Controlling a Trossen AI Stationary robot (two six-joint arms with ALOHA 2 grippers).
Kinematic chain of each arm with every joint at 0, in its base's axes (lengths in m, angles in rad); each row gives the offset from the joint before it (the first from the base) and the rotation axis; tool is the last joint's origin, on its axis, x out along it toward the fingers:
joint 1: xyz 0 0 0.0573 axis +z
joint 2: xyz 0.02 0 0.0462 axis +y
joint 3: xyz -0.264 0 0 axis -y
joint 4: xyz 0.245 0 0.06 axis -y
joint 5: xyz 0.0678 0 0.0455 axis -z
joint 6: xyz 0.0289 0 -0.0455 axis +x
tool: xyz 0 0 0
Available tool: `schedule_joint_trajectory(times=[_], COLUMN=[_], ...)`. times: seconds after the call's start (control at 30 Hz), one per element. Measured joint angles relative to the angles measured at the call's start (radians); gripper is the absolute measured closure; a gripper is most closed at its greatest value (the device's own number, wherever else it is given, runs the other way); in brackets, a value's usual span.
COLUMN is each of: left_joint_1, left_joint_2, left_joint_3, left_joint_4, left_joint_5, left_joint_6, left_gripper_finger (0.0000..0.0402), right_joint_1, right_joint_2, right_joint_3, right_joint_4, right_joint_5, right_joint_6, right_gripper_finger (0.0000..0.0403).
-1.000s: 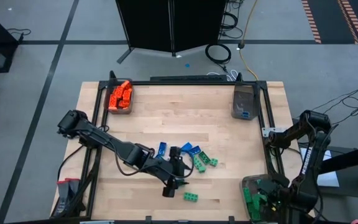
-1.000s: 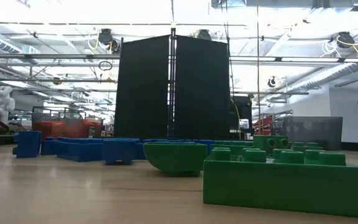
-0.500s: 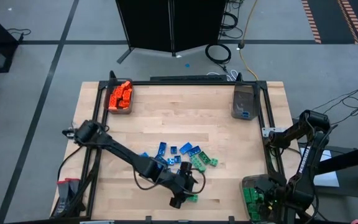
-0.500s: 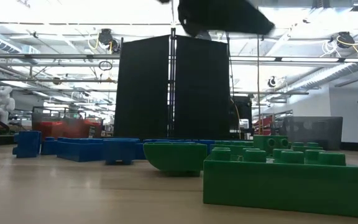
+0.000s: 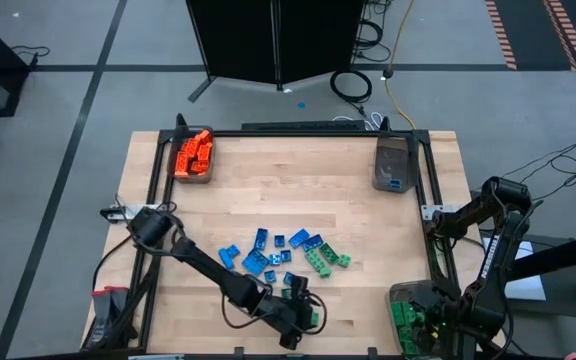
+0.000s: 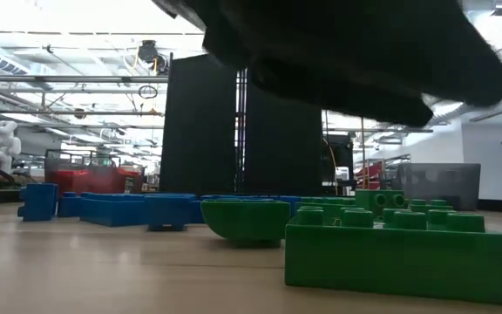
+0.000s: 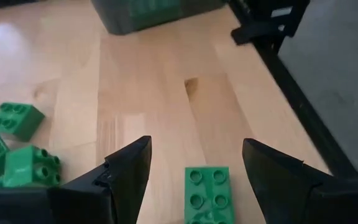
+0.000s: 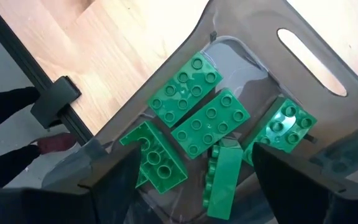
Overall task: Sort blocks
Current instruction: Put the green game piece into the bottom right black bin
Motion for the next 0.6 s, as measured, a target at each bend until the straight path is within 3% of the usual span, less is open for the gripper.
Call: schedule_joint_trajectory(times=[0.6], left_joint_1=[-0.007], left_joint_2=[0.056], left_joint_3=[0.000], left_joint_4=[-0.055], left_joint_5=[-0.006], left_joint_6=[-0.075], left_gripper_finger=[0.0149], right_joint_1=[0.000], right_joint_2=[0.000], right_joint_3=[0.000], right_joint_4=[0.025], right_joint_5=[0.021], right_joint_6=[0.012], right_gripper_finger=[0.0101])
